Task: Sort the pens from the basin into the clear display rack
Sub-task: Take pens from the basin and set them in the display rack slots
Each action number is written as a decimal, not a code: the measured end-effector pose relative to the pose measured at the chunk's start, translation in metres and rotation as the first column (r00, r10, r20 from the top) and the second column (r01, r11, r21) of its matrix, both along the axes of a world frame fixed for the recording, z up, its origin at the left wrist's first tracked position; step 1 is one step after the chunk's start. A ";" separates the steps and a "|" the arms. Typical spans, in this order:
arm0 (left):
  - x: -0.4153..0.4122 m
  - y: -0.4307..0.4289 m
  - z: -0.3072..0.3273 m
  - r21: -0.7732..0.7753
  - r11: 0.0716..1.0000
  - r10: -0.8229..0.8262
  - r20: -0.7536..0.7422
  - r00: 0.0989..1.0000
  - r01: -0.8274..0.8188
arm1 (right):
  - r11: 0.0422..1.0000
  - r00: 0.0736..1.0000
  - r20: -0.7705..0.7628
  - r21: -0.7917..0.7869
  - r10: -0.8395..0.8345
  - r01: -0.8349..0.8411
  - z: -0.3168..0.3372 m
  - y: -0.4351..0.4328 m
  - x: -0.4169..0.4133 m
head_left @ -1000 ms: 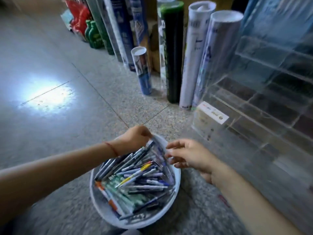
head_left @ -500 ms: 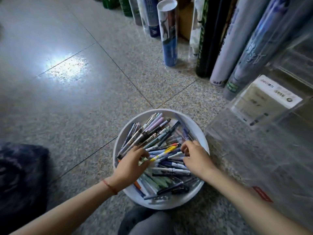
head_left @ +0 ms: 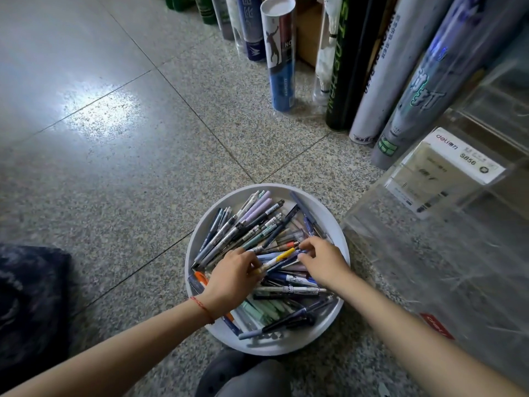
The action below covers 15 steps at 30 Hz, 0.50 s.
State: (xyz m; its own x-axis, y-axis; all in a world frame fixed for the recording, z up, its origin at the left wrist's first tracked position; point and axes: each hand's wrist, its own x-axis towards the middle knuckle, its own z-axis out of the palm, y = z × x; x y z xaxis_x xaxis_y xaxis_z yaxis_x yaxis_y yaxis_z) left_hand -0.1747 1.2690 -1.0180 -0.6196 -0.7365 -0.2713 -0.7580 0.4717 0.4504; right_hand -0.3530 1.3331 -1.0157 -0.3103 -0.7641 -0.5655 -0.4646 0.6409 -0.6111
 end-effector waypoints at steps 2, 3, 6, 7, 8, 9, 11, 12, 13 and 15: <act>0.003 0.002 0.002 0.005 1.000 0.022 -0.012 1.000 -0.022 | 1.000 1.000 0.013 -0.005 -0.010 0.010 0.003 0.002 -0.003; 0.005 0.003 0.004 0.006 0.999 0.037 -0.017 0.999 -0.037 | 1.000 1.000 0.004 -0.015 -0.013 0.013 0.004 0.002 -0.004; 0.009 0.006 0.019 0.010 0.993 0.121 -0.086 0.989 -0.121 | 0.993 0.999 -0.020 -0.113 -0.026 0.024 0.013 0.002 -0.005; 0.009 0.009 0.026 0.021 0.990 0.141 -0.125 0.982 -0.140 | 0.987 0.995 0.093 -0.153 -0.033 0.047 0.018 0.002 -0.003; 0.007 0.014 0.031 0.034 0.989 0.150 -0.162 0.975 -0.146 | 0.983 0.962 0.269 -0.161 -0.041 0.087 0.026 0.001 0.001; 0.005 0.020 0.035 0.048 0.987 0.160 -0.193 0.968 -0.154 | 0.981 0.896 0.440 -0.144 -0.055 0.131 0.034 0.000 0.006; 0.003 0.038 0.036 0.089 0.976 0.215 -0.235 0.948 -0.199 | 0.977 0.797 0.595 -0.095 -0.100 0.193 0.044 -0.001 0.018; 0.002 0.047 0.033 0.125 0.964 0.261 -0.259 0.930 -0.235 | 0.971 0.778 0.616 -0.086 -0.123 0.221 0.044 -0.001 0.024; 0.004 0.055 0.029 0.168 0.950 0.304 -0.286 0.909 -0.265 | 0.967 0.767 0.625 -0.077 -0.142 0.242 0.043 -0.002 0.030; 0.008 0.065 0.021 0.229 0.931 0.347 -0.322 0.881 -0.283 | 0.967 0.779 0.605 -0.058 -0.165 0.249 0.040 -0.003 0.036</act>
